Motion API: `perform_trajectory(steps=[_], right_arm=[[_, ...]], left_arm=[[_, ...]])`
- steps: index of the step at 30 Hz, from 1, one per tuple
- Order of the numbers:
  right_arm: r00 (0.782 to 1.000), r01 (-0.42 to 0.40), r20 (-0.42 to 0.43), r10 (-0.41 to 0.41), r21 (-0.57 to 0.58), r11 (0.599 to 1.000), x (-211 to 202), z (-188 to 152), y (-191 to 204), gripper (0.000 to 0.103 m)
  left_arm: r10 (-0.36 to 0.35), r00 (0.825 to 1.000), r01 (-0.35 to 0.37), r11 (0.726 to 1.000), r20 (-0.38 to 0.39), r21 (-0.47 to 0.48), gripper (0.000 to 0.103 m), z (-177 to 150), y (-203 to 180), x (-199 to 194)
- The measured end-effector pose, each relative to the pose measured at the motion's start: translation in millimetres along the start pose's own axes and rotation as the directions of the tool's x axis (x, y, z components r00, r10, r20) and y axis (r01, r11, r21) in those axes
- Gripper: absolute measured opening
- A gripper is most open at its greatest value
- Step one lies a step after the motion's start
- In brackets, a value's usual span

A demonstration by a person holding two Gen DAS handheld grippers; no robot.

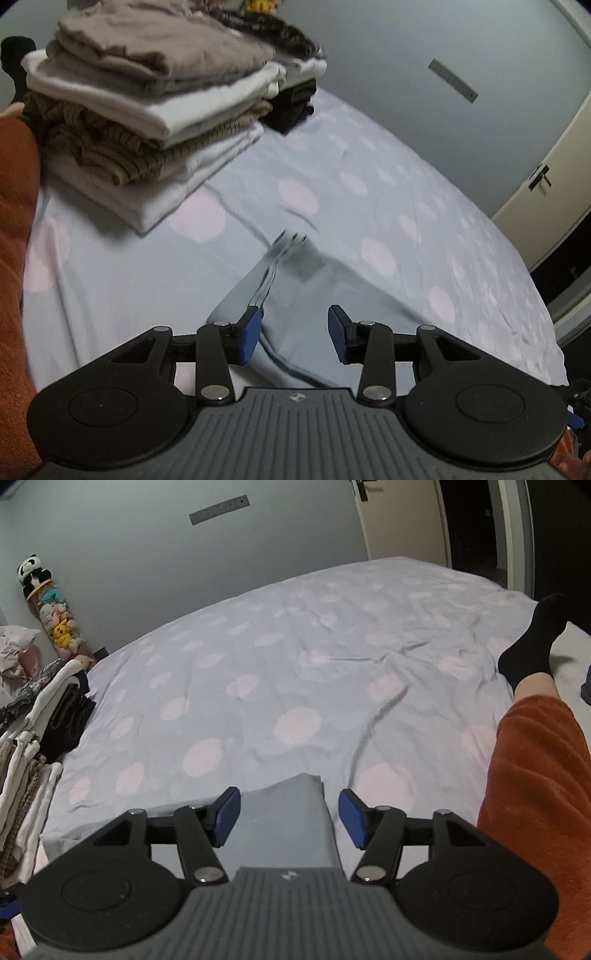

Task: Fold clothes
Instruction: 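Open both grippers and release the folded shirt on the bed, then grasp the edge of the folded shirt with the right gripper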

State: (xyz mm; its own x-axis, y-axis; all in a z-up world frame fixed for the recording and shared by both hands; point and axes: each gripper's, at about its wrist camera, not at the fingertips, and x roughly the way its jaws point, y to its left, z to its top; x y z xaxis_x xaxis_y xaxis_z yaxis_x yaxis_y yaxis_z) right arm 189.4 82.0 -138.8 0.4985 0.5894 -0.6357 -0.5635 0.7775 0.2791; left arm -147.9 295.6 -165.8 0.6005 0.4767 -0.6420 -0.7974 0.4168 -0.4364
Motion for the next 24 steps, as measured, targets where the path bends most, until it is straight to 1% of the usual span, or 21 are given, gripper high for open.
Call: perform_trajectory(steps=[3, 6, 8, 11, 13, 17, 19, 20, 22, 24], right_arm=[[1.000, -0.005, -0.016, 0.005, 0.007, 1.000, 7.3, 0.4, -0.4, 0.062], [0.999, 0.014, -0.041, -0.015, -0.023, 1.000, 18.1, 0.2, 2.4, 0.062], [0.999, 0.011, -0.050, -0.012, -0.029, 1.000, 23.9, -1.0, 2.7, 0.062], [0.999, 0.025, -0.041, -0.026, -0.030, 0.999, 30.8, -3.8, 3.0, 0.065], [0.999, 0.023, -0.046, -0.024, -0.027, 0.999, 35.7, -6.0, 2.7, 0.066], [0.998, 0.010, -0.066, -0.011, -0.010, 1.000, 48.2, -7.2, -0.9, 0.068], [0.998, -0.013, -0.069, 0.013, 0.002, 1.000, 52.9, -6.6, -4.2, 0.068], [0.997, -0.025, -0.069, 0.026, 0.008, 1.000, 55.2, -6.2, -6.0, 0.069], [0.996, -0.047, -0.077, 0.048, 0.015, 0.999, 60.8, -5.6, -9.3, 0.075], [0.994, -0.053, -0.089, 0.055, 0.020, 0.998, 67.4, -6.2, -11.7, 0.075]], left_arm=[[0.027, 0.999, -0.028, 0.999, 0.037, 0.032, 0.046, -1.2, -4.0, 2.0], [0.055, 0.996, -0.059, 0.996, 0.067, 0.064, 0.046, 0.2, -10.2, 7.3], [0.064, 0.994, -0.073, 0.992, 0.089, 0.100, 0.046, 1.2, -15.7, 8.7], [0.052, 0.993, -0.068, 0.985, 0.106, 0.158, 0.046, 3.5, -24.3, 10.8], [0.026, 0.993, -0.045, 0.984, 0.111, 0.173, 0.046, 5.2, -29.2, 14.0], [0.019, 0.995, -0.038, 0.982, 0.101, 0.186, 0.046, 15.9, -34.1, 26.6], [0.015, 0.996, -0.031, 0.980, 0.084, 0.196, 0.046, 22.7, -33.0, 36.0], [0.012, 0.996, -0.029, 0.979, 0.084, 0.201, 0.046, 24.4, -31.5, 40.1], [0.001, 0.997, -0.018, 0.979, 0.079, 0.202, 0.046, 25.8, -25.6, 48.4], [-0.011, 0.998, -0.002, 0.983, 0.067, 0.186, 0.046, 25.1, -17.6, 55.3]])
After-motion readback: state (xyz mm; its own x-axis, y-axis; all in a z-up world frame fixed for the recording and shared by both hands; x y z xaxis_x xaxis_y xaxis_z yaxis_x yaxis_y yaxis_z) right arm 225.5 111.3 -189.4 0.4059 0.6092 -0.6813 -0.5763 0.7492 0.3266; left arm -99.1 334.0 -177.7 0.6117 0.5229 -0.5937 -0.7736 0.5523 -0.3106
